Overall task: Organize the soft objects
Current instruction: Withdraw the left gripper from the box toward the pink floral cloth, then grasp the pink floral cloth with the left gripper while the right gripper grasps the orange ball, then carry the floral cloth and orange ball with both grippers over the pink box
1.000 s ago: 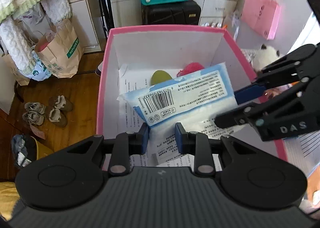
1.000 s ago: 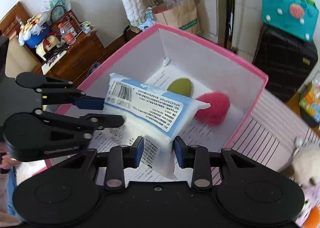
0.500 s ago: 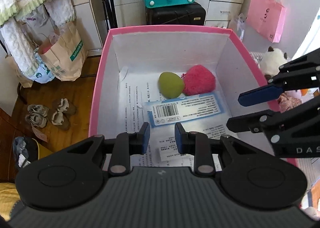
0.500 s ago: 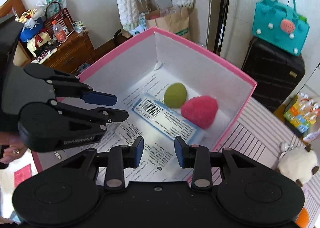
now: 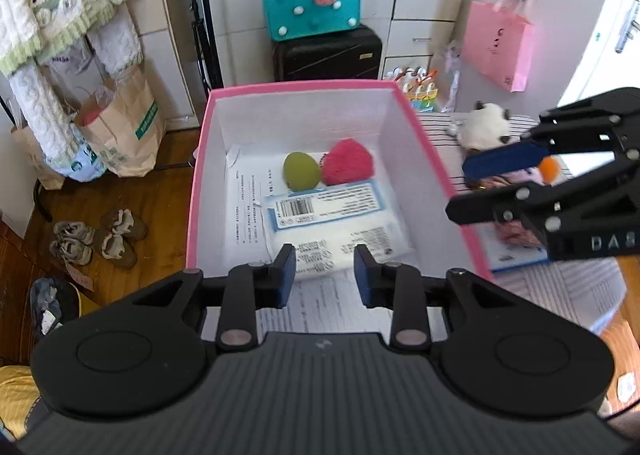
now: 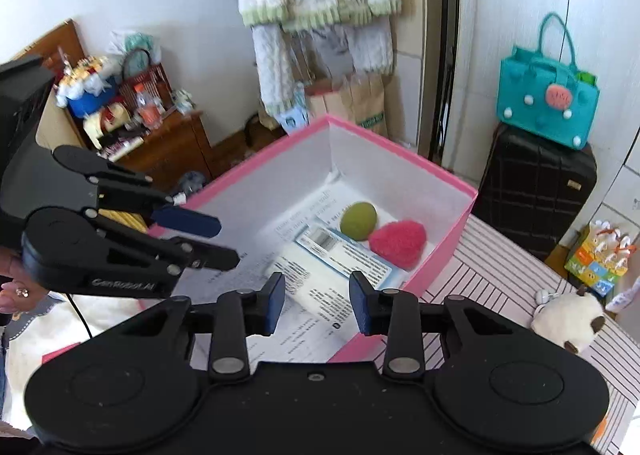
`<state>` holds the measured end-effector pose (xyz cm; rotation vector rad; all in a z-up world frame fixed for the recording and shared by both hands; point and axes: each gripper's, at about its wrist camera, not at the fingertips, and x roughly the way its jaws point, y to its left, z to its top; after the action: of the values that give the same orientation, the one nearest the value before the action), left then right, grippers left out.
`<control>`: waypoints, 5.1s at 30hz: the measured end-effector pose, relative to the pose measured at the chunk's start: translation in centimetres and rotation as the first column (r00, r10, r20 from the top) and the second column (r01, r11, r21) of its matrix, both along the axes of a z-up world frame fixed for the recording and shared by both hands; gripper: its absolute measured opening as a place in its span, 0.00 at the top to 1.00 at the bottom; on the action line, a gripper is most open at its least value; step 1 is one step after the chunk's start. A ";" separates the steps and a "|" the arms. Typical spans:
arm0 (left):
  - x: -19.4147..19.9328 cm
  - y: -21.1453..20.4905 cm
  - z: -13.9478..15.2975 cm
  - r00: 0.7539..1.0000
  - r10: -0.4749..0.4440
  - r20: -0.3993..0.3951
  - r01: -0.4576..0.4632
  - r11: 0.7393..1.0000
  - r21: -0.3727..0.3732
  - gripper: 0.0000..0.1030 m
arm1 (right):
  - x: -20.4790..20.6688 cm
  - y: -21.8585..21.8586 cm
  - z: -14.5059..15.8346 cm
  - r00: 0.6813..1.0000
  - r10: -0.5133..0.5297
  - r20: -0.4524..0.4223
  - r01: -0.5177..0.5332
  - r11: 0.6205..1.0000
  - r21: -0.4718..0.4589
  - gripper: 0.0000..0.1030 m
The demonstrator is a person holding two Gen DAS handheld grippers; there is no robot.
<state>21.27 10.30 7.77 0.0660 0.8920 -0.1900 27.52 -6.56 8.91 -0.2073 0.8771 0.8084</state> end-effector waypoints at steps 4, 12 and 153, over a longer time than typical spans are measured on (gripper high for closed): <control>-2.8 -0.9 1.6 0.999 -0.017 0.040 0.015 0.999 0.039 0.60 | -2.3 -1.1 1.7 0.999 0.009 0.049 -0.010 0.999 0.032 0.59; -7.4 -2.6 4.0 0.993 -0.092 0.068 0.088 0.995 0.052 0.51 | -6.6 -3.1 4.1 0.994 0.039 0.105 -0.046 0.997 0.062 0.56; 2.2 -24.8 -13.9 0.965 -0.062 0.253 0.082 0.994 -0.068 0.81 | 0.9 -27.6 -14.9 0.901 -0.414 0.129 0.398 0.908 0.132 0.59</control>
<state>23.50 -14.49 -6.13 0.0485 0.6292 -0.2779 28.42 -34.20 -6.02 0.0077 0.6968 0.4365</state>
